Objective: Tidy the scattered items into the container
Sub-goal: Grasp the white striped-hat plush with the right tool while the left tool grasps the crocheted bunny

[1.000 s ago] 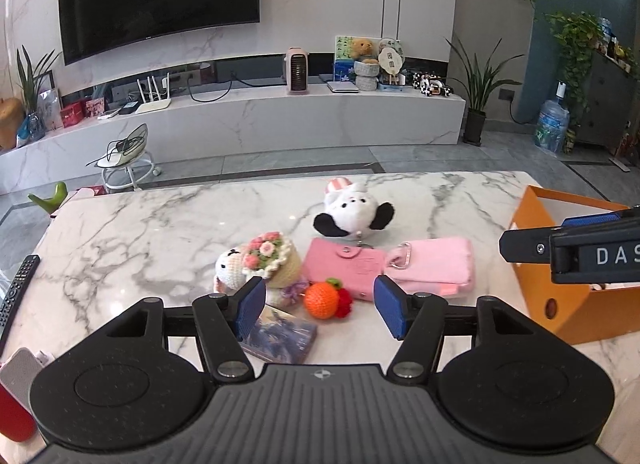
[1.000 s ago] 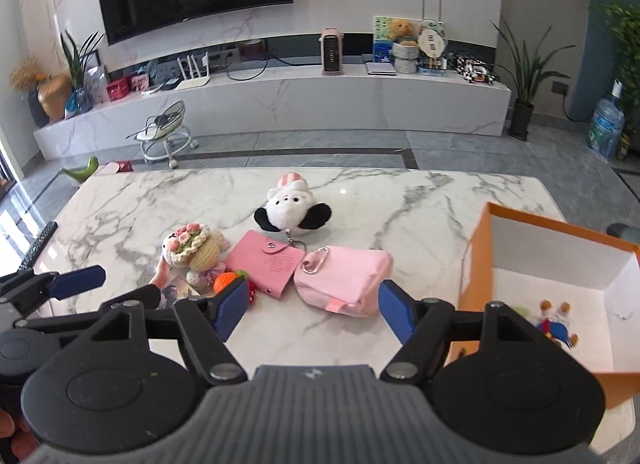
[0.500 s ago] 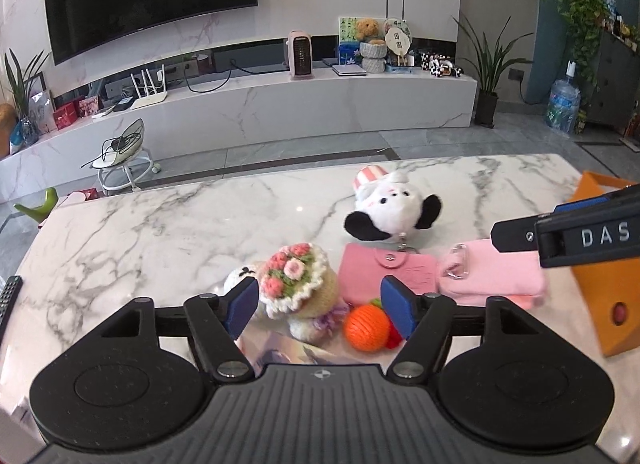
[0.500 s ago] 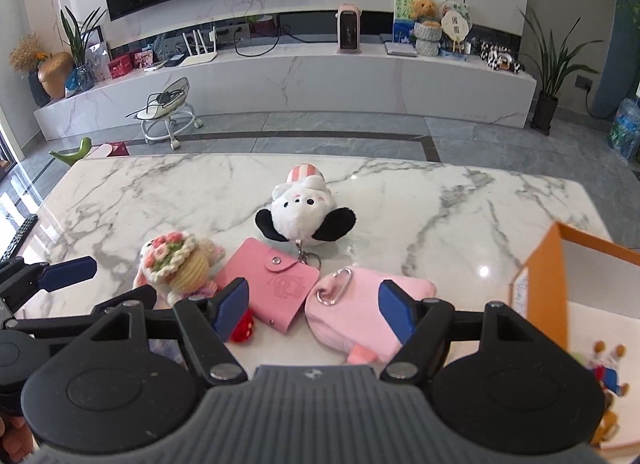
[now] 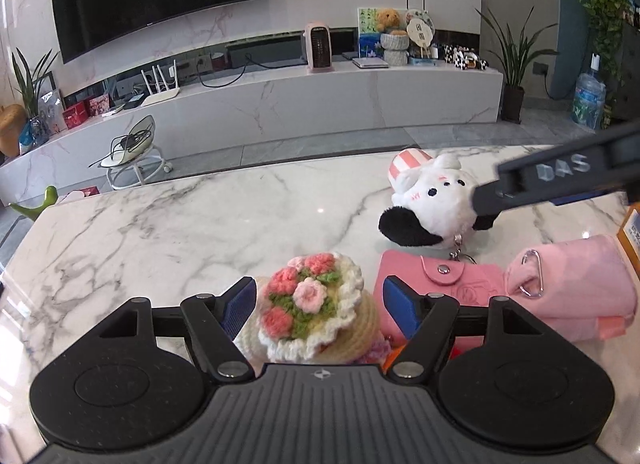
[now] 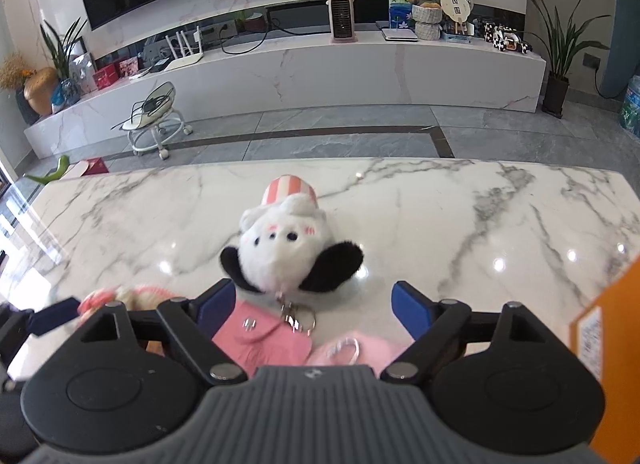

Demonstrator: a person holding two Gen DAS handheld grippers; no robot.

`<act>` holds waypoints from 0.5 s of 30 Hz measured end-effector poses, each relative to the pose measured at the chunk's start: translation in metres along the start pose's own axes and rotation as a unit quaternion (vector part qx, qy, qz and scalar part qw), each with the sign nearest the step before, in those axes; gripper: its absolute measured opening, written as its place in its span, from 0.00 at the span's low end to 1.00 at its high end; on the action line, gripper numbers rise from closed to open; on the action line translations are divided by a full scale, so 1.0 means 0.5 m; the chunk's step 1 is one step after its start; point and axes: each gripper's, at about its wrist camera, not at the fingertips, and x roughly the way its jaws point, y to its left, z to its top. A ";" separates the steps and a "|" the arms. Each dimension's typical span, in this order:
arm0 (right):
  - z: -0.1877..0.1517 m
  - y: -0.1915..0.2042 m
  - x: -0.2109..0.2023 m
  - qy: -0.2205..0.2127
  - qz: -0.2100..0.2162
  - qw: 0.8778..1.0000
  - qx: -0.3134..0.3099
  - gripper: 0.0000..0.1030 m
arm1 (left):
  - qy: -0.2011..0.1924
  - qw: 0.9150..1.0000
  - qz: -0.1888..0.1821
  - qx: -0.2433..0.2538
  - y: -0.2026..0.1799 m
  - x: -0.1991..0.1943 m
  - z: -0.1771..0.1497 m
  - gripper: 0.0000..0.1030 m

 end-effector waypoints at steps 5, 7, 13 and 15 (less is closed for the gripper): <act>0.014 0.004 0.056 -0.012 0.015 1.000 -0.002 0.88 | -0.008 0.999 0.012 0.030 -0.014 0.022 -0.010 0.80; 0.019 0.008 0.076 -0.013 0.016 1.000 -0.006 0.89 | -0.013 0.999 0.018 0.047 -0.022 0.028 -0.011 0.80; 0.025 0.021 0.129 -0.005 0.015 1.000 -0.020 0.89 | -0.024 0.999 0.016 0.045 -0.021 0.046 0.000 0.74; 0.025 0.024 0.140 -0.005 0.013 1.000 -0.025 0.91 | -0.027 0.999 0.012 0.041 -0.019 0.053 0.004 0.74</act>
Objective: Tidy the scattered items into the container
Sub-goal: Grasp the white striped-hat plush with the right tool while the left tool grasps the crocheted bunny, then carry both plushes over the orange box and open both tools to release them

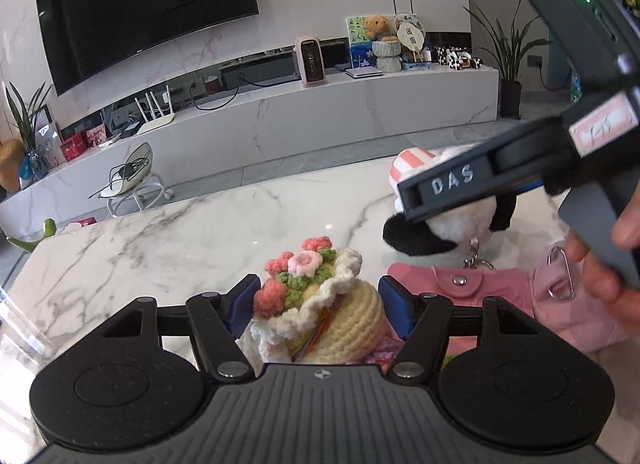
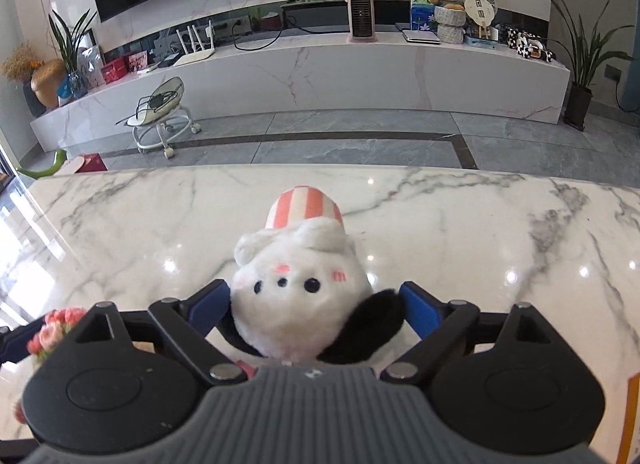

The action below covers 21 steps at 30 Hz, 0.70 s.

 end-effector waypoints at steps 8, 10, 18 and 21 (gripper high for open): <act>-0.004 0.012 0.027 0.016 0.014 1.000 -0.009 0.79 | 0.001 1.000 -0.003 -0.006 -0.003 0.014 0.009 0.69; -0.005 0.018 0.021 0.017 0.023 1.000 -0.011 0.73 | 0.002 1.000 -0.005 -0.010 0.000 0.011 0.009 0.67; -0.006 0.022 -0.039 0.000 0.019 1.000 -0.018 0.68 | 0.004 0.999 -0.012 -0.042 0.018 -0.022 0.015 0.63; -0.002 0.026 -0.079 -0.012 0.015 1.000 -0.021 0.68 | -0.006 0.999 -0.005 -0.043 0.021 -0.049 0.024 0.62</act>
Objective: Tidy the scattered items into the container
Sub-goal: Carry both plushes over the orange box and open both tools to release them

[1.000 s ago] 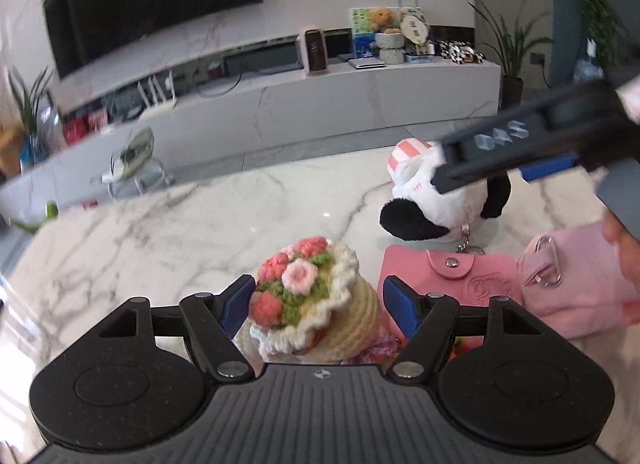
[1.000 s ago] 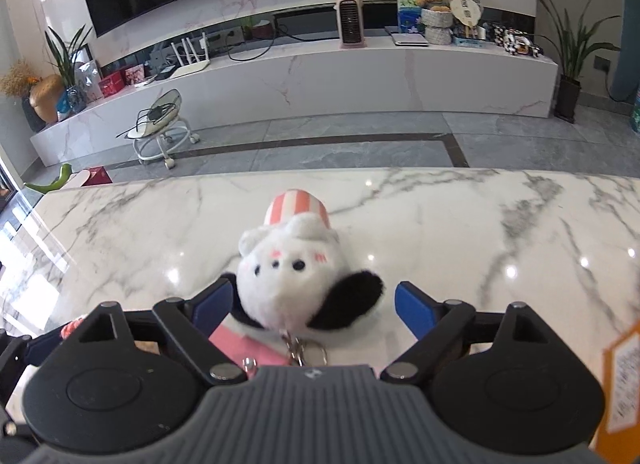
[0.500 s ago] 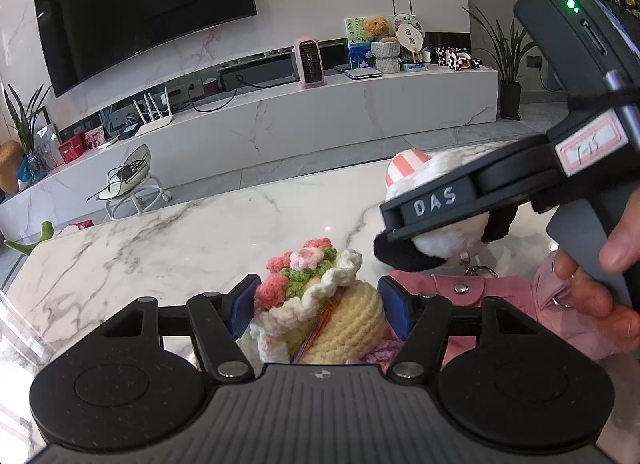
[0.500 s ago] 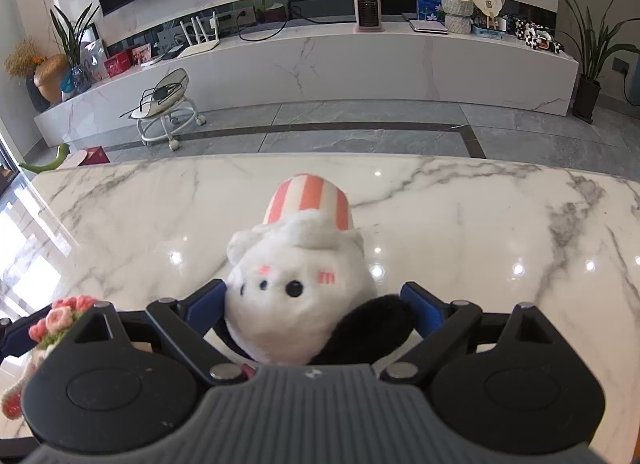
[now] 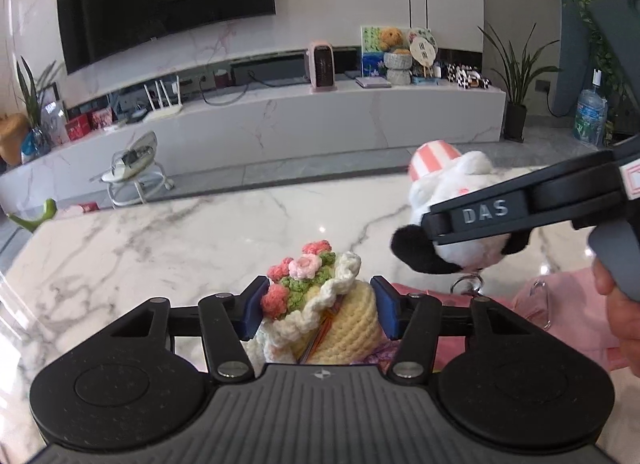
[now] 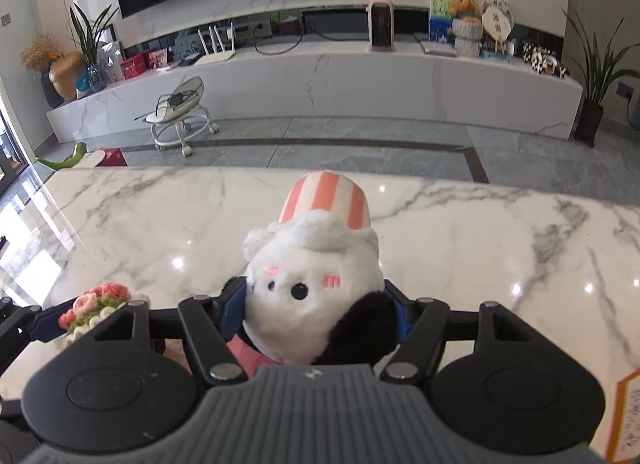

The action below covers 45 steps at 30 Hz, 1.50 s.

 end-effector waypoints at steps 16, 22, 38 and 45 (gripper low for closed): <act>-0.004 0.023 -0.290 -0.063 -0.013 0.998 0.004 0.68 | -0.070 0.998 -0.011 -0.005 -0.015 -0.246 0.069 0.62; -0.029 0.013 -0.416 -0.096 -0.024 0.995 0.014 0.68 | -0.101 0.995 -0.024 0.013 -0.056 -0.338 0.085 0.62; -0.134 -0.141 -0.691 -0.174 -0.097 0.976 0.084 0.68 | -0.167 0.976 -0.105 0.097 -0.280 -0.472 0.124 0.62; -0.177 -0.265 -0.764 -0.191 -0.150 0.962 0.128 0.68 | -0.179 0.960 -0.159 0.144 -0.420 -0.474 0.139 0.62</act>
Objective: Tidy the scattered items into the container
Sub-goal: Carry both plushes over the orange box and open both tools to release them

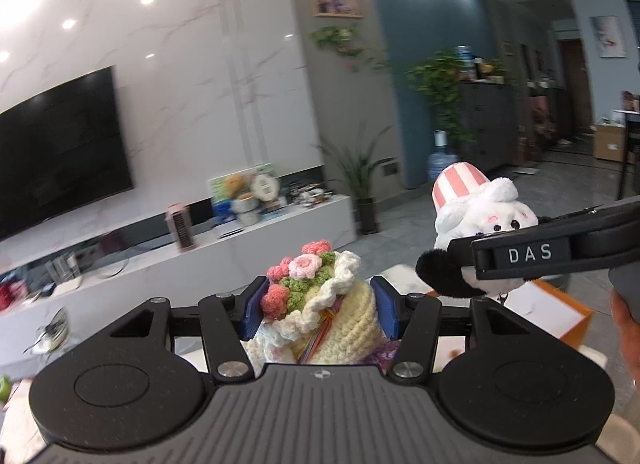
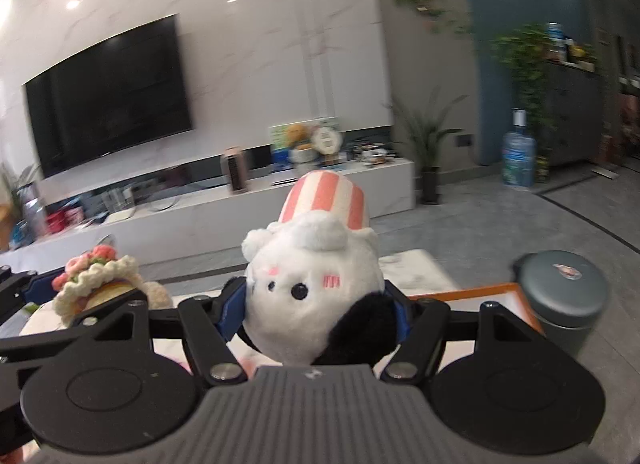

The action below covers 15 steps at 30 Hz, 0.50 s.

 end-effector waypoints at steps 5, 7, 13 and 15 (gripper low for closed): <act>0.009 -0.106 -0.001 -0.006 -0.037 0.999 0.024 0.68 | -0.002 0.999 -0.038 0.030 -0.077 0.053 0.025 0.62; 0.006 -0.144 0.004 -0.003 -0.049 0.998 0.035 0.68 | 0.001 0.998 -0.049 0.040 -0.104 0.078 0.030 0.62; -0.019 -0.238 0.049 0.026 -0.064 0.996 0.051 0.68 | 0.019 0.995 -0.071 0.070 -0.179 0.146 0.022 0.62; -0.030 -0.259 0.071 0.040 -0.064 0.996 0.056 0.68 | 0.029 0.994 -0.075 0.079 -0.199 0.168 0.014 0.62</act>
